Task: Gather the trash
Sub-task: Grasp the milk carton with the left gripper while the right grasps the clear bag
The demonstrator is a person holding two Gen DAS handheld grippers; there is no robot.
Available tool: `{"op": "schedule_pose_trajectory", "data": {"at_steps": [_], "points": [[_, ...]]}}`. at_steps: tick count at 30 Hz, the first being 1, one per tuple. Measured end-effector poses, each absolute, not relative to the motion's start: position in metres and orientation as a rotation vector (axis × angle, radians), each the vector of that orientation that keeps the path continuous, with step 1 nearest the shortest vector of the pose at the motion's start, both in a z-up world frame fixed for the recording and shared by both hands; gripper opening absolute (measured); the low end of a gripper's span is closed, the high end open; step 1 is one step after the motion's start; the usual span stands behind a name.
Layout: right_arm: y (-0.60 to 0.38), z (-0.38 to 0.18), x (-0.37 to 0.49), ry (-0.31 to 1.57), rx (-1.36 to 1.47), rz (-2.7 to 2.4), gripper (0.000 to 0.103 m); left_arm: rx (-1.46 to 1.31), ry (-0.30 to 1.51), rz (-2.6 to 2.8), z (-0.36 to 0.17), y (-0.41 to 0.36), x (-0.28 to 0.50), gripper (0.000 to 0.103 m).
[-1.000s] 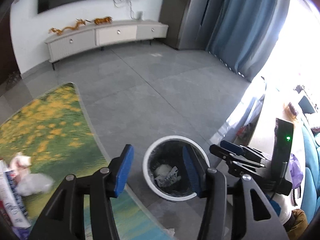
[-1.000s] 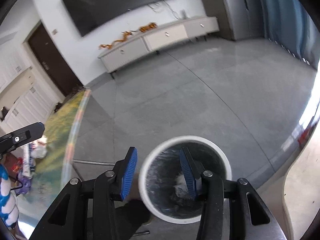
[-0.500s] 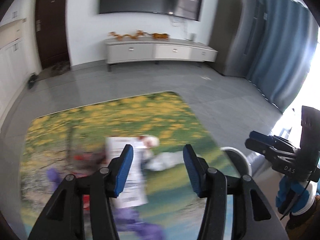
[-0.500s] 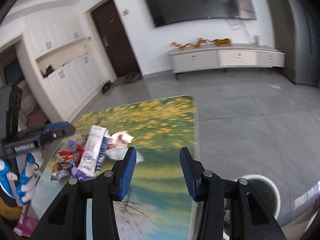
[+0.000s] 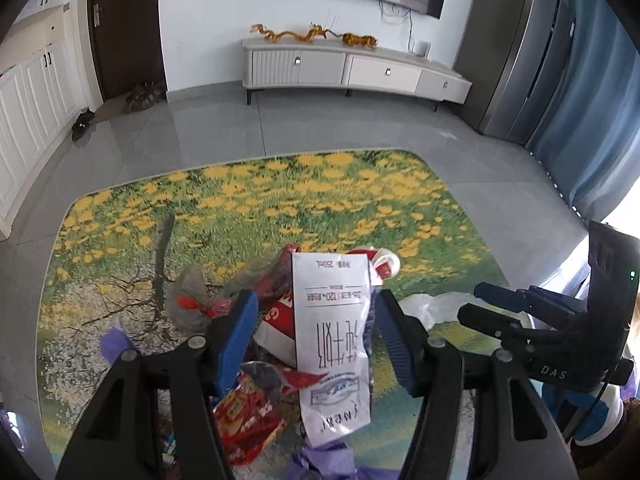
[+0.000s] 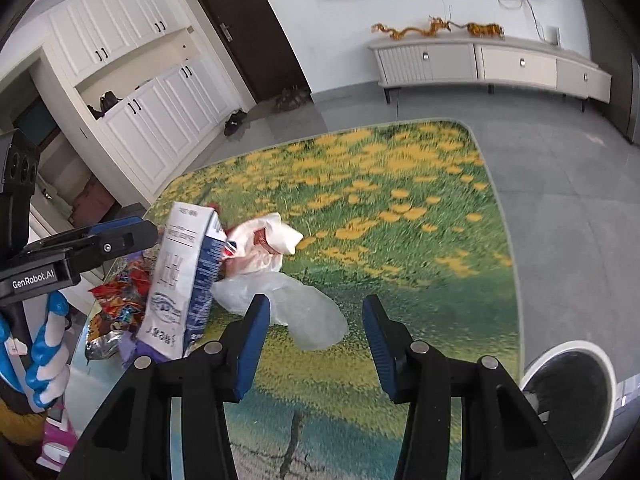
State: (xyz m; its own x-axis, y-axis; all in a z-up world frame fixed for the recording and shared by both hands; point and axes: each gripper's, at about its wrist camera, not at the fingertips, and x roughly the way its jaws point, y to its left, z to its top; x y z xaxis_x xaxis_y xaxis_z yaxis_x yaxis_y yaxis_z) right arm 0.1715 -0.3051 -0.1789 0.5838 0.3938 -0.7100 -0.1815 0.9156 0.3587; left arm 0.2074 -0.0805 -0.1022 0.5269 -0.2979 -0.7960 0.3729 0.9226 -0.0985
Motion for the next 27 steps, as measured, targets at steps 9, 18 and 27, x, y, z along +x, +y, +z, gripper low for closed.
{"op": "schedule_pose_trajectory", "data": {"at_steps": [9, 18, 27], "points": [[-0.306, -0.192, 0.180, 0.899, 0.287, 0.358, 0.045, 0.112, 0.974, -0.418, -0.119, -0.095, 0.214, 0.059], [-0.304, -0.198, 0.182, 0.903, 0.287, 0.370, 0.045, 0.161, 1.025, -0.396, -0.139, -0.111, 0.219, 0.068], [-0.305, -0.190, 0.173, 0.856, 0.288, 0.381, 0.012, 0.158, 1.025, -0.372, -0.146, -0.108, 0.219, 0.045]]}}
